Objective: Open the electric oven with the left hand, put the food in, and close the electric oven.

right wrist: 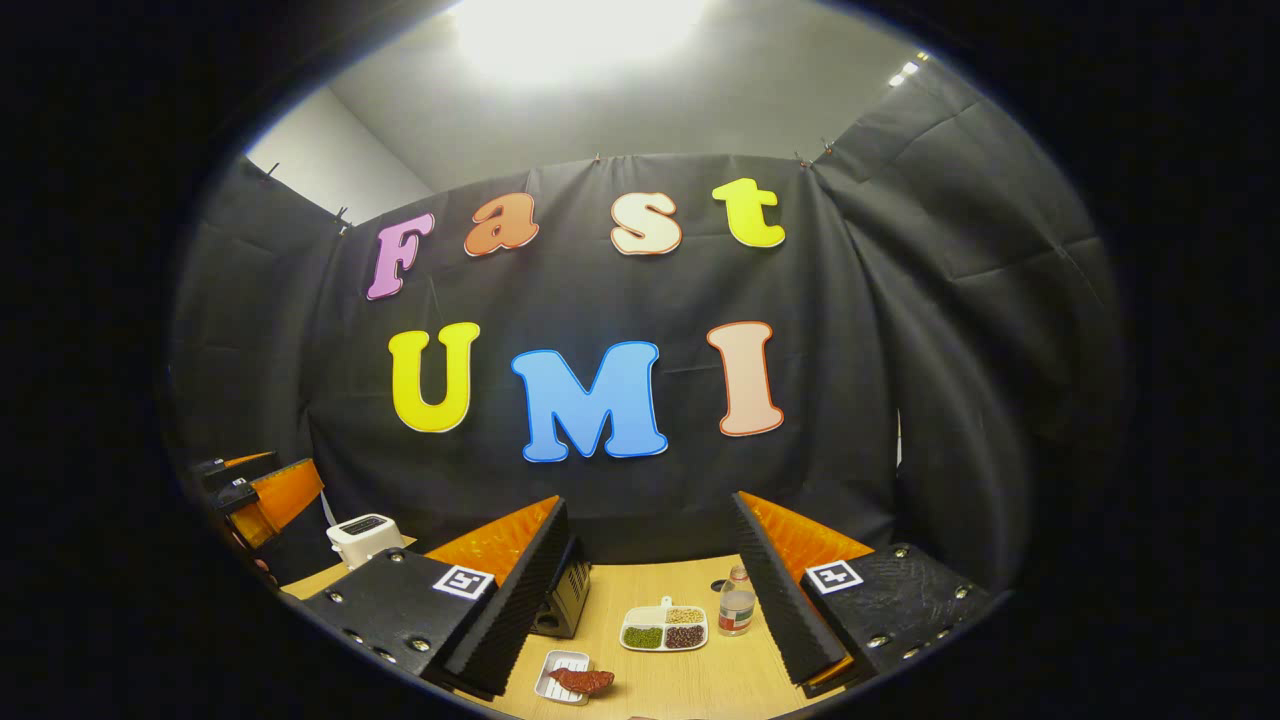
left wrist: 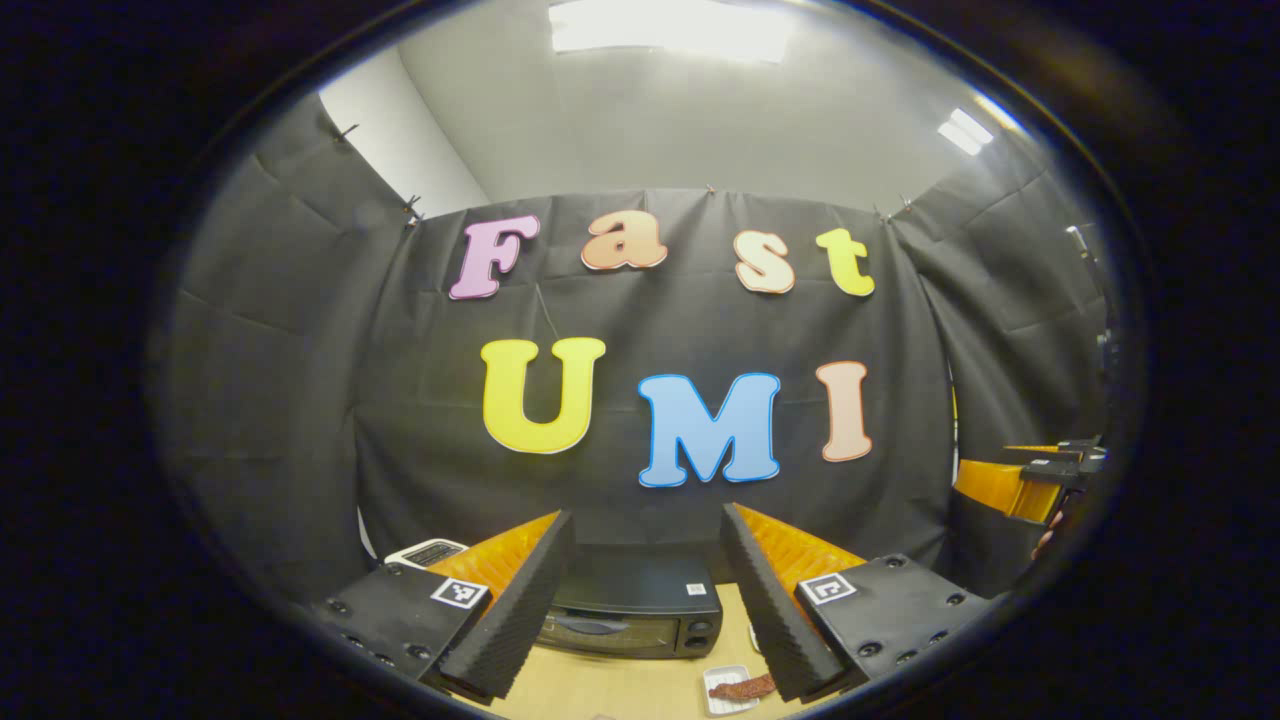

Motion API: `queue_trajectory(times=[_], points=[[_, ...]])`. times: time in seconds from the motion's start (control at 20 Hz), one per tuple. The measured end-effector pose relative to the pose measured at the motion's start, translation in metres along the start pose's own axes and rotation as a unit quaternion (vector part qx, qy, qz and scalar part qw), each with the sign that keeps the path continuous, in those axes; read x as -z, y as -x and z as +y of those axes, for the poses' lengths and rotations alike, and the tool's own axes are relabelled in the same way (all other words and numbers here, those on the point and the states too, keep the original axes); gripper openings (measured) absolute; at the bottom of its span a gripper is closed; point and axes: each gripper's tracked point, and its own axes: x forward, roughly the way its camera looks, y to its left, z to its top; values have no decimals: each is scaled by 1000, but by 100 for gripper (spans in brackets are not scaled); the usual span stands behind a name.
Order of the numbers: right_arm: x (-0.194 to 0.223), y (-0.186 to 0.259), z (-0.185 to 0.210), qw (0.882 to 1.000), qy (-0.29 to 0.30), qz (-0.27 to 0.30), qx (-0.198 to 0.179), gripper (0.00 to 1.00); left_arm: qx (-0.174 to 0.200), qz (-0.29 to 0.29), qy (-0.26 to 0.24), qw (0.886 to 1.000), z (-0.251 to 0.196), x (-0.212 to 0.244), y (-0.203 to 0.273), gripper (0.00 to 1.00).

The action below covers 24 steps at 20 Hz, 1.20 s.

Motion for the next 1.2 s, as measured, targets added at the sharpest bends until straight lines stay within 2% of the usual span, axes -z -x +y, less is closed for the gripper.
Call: queue_trajectory(times=[0.45,0.6,0.8,0.9,1.0,1.1,1.15,1.2], points=[[19,-7,9,999,-11,19,-28,98,-28,7,-6,1000,14,18,-7,99],[26,-13,13,1000,-5,19,-19,98,-14,24,-17,999,19,37,-12,97],[44,-20,26,999,0,36,9,98,6,84,5,996,41,102,-33,100],[49,-24,36,999,9,36,16,98,12,106,11,994,54,133,-52,97],[60,-28,43,998,18,47,29,98,20,129,2,991,64,167,-77,98],[66,-30,48,998,19,54,39,98,26,158,14,987,71,202,-101,100],[67,-32,49,997,20,55,46,98,28,172,22,984,74,219,-113,95],[70,-32,49,997,22,59,55,98,29,185,24,982,76,234,-125,95]])
